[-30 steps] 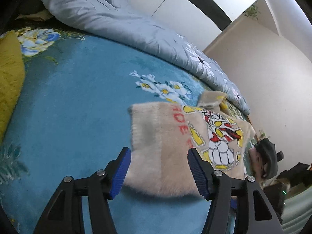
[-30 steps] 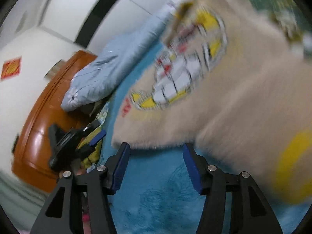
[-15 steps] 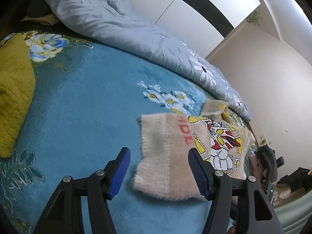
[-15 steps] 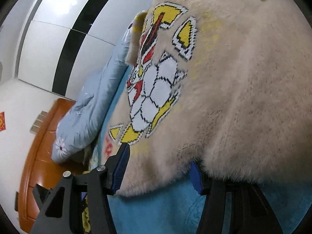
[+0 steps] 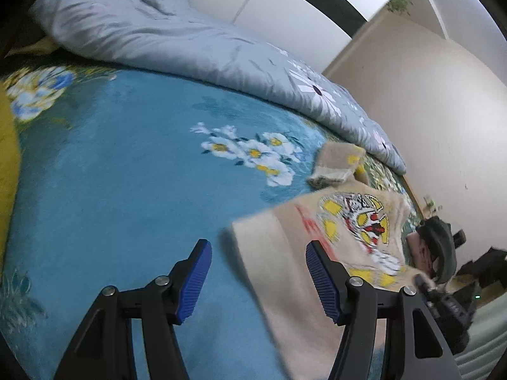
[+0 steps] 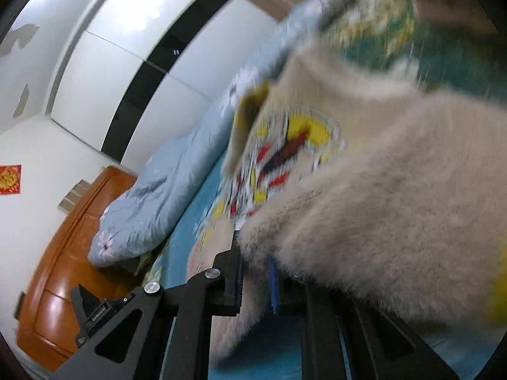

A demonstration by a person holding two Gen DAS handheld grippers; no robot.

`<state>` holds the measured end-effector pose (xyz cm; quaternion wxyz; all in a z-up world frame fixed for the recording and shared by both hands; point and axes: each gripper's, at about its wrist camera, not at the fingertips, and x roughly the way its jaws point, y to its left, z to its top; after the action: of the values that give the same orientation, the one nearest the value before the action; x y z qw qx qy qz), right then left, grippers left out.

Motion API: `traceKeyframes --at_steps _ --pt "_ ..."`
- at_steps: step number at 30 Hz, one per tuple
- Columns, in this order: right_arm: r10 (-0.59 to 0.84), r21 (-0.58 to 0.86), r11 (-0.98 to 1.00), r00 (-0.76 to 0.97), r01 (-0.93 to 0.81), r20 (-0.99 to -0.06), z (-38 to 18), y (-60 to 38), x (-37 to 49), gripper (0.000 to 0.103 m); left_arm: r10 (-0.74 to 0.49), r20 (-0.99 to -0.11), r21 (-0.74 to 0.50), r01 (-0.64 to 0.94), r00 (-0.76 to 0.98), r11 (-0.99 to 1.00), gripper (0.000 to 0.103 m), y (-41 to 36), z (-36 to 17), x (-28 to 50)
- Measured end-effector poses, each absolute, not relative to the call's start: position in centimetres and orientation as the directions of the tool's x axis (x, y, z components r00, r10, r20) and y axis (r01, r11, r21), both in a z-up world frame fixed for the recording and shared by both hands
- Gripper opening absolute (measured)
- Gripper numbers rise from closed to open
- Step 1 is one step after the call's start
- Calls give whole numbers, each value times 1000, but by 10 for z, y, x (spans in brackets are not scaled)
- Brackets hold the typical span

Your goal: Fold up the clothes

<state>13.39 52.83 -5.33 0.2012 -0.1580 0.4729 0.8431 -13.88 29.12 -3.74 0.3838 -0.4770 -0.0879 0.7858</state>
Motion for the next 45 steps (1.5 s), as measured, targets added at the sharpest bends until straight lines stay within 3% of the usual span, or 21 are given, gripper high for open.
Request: traceKeyframes --at_steps 6,12,24,26,29,36,45 --pt "349 701 -434 -823 -566 -448 -43 564 179 13 688 -717 -485 -627 -115 -610 70 384 -49 -144" --pt "409 699 -403 -800 -590 -439 -43 583 205 13 653 -752 -556 -623 95 -550 70 463 -95 -140" --pt "405 698 -417 -806 -582 -431 -40 595 212 14 647 -746 -571 -651 158 -500 68 489 -111 -123" --pt "404 696 -416 -805 -585 -434 -39 596 222 14 650 -736 -594 -639 188 -488 46 487 -112 -120" --pt "402 697 -410 -802 -589 -442 -38 596 227 14 675 -696 -660 -589 245 -467 24 482 -116 -116" --pt "390 670 -421 -789 -611 -474 -27 595 233 14 791 -581 -726 -562 192 -397 20 460 -80 -110" --pt "240 632 -577 -847 -517 -474 5 588 160 14 892 -437 -737 -521 -119 -431 19 341 11 -165"
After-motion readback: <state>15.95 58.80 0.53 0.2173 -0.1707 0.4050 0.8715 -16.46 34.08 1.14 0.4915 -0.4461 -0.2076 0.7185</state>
